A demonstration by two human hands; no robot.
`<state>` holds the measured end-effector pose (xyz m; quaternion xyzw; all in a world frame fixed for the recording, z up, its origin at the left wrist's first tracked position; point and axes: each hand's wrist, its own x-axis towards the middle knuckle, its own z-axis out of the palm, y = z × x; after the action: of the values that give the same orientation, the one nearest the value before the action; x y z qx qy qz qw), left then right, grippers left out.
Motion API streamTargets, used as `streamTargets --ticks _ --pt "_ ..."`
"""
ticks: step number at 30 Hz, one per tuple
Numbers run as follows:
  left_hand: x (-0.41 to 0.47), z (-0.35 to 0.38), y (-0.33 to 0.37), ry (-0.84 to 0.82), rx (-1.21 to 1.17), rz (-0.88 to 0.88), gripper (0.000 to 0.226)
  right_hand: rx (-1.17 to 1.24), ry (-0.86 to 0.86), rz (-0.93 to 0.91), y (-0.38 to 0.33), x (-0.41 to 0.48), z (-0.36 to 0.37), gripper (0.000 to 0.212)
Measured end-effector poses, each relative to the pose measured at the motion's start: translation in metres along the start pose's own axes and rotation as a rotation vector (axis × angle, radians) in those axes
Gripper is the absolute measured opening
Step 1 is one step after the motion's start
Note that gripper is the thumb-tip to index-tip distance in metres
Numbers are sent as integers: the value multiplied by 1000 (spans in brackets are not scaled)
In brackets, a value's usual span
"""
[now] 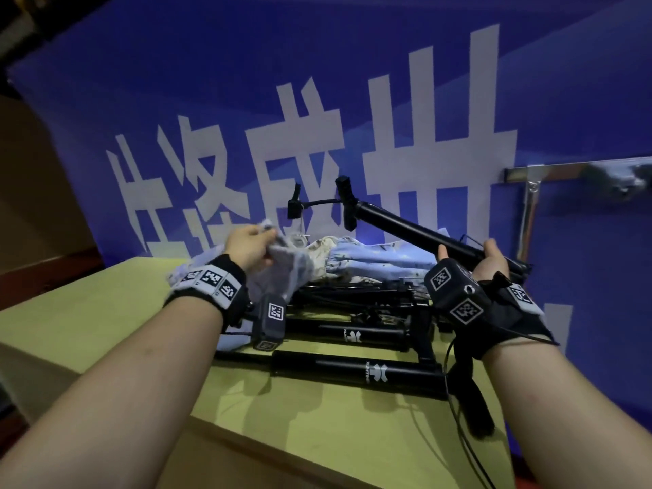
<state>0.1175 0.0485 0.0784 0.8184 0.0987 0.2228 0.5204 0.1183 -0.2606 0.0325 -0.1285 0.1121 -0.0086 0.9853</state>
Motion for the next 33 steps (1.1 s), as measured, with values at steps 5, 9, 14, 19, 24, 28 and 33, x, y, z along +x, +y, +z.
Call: streamTargets --ticks 5,9,14,19,24,28,33 --pt "-17 53 -34 -185 507 35 30 -36 56 -53 -14 -15 -9 42" --pt "-24 63 -44 -303 654 322 30 -150 23 -56 -18 -29 -14 47" --pt "-25 51 -46 -314 826 506 23 -41 65 -89 -14 -43 -7 39" --pt "-25 39 -41 -431 1039 422 17 -24 46 -114 -9 -55 -3 38" --pt "-24 38 -46 -400 932 281 68 -57 40 -122 -5 -57 -6 37" --pt "-18 31 -52 -344 633 127 103 -18 30 -118 -9 -51 -10 33" --pt "-13 19 -48 -350 109 -54 114 42 -3 -126 -15 -44 -13 28"
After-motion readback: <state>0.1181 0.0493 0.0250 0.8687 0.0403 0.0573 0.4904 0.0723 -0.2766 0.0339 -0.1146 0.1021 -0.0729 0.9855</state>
